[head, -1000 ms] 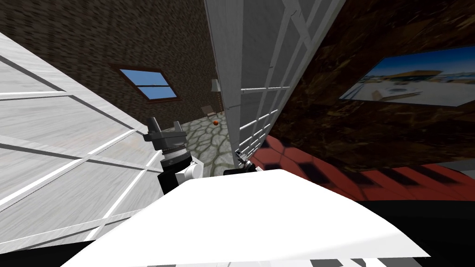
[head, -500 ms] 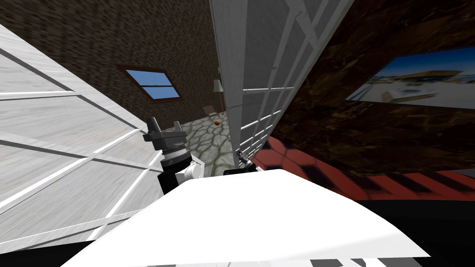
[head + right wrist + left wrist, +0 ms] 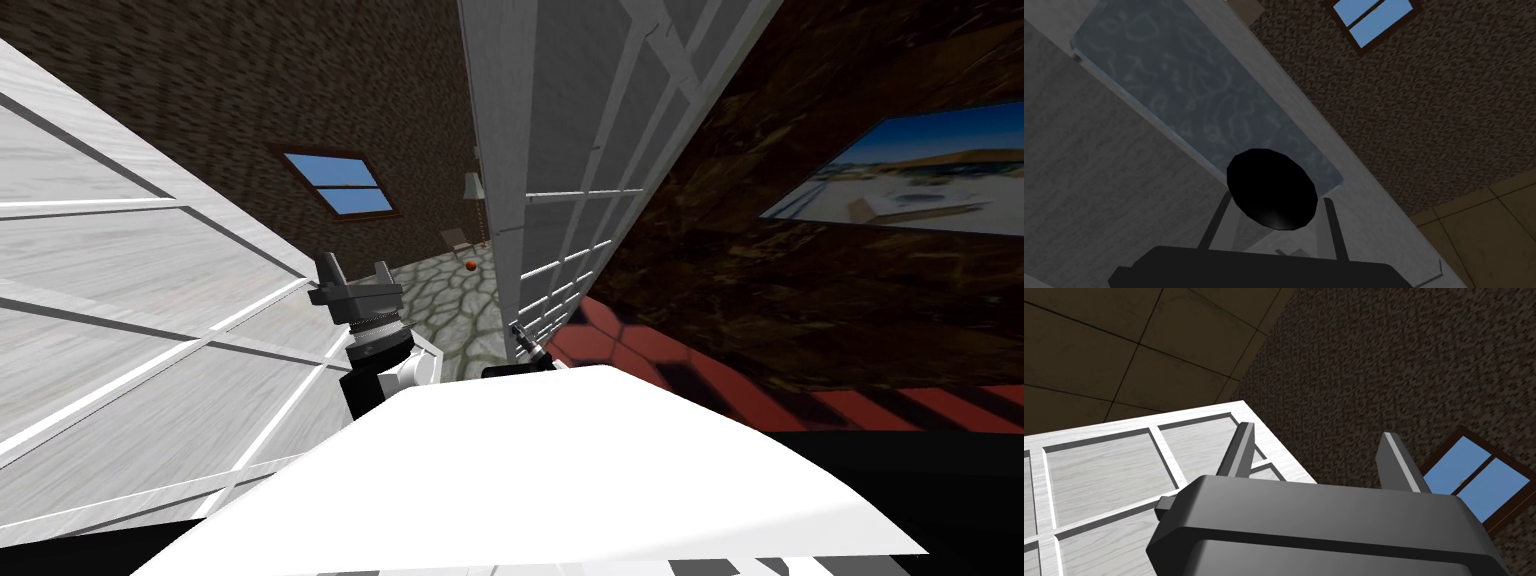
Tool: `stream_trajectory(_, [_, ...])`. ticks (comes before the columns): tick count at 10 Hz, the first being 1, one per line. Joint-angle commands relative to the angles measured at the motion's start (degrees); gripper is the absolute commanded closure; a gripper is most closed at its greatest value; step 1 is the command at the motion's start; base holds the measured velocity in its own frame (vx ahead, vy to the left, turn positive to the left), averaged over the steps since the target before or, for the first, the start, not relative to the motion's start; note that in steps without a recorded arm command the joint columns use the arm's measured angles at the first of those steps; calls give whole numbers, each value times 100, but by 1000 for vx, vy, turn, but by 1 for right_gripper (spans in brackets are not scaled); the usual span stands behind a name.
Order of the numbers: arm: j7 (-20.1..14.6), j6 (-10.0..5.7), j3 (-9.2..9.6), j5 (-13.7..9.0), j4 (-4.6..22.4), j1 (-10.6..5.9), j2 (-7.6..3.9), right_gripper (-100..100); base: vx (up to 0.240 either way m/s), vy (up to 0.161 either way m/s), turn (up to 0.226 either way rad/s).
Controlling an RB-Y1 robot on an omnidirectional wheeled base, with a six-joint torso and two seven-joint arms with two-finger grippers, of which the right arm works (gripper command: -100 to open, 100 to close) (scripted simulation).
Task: Push the door open
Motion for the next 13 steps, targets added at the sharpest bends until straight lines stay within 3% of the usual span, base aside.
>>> stream_trajectory(1, [-215,74,-54,-109,-123,-11,-76,100,28,18,22])
stream_trajectory(2, [-407,59,-41,-269,-109,-22,-84,100,33,32,58])
stream_trajectory(3, [-448,59,-41,-269,-109,-22,-84,100,37,18,-1])
stream_trajectory(5, [-820,28,-15,-588,-82,-42,-101,100,46,9,52])
stream_trajectory(6, [-459,-30,18,-478,-66,12,-99,-100,28,-2,-36])
stream_trajectory(8, [-341,-42,40,-471,-95,60,-114,-100,3,-6,-31])
stream_trajectory(13, [405,-114,180,-422,-282,375,-211,-100,5,-4,-42])
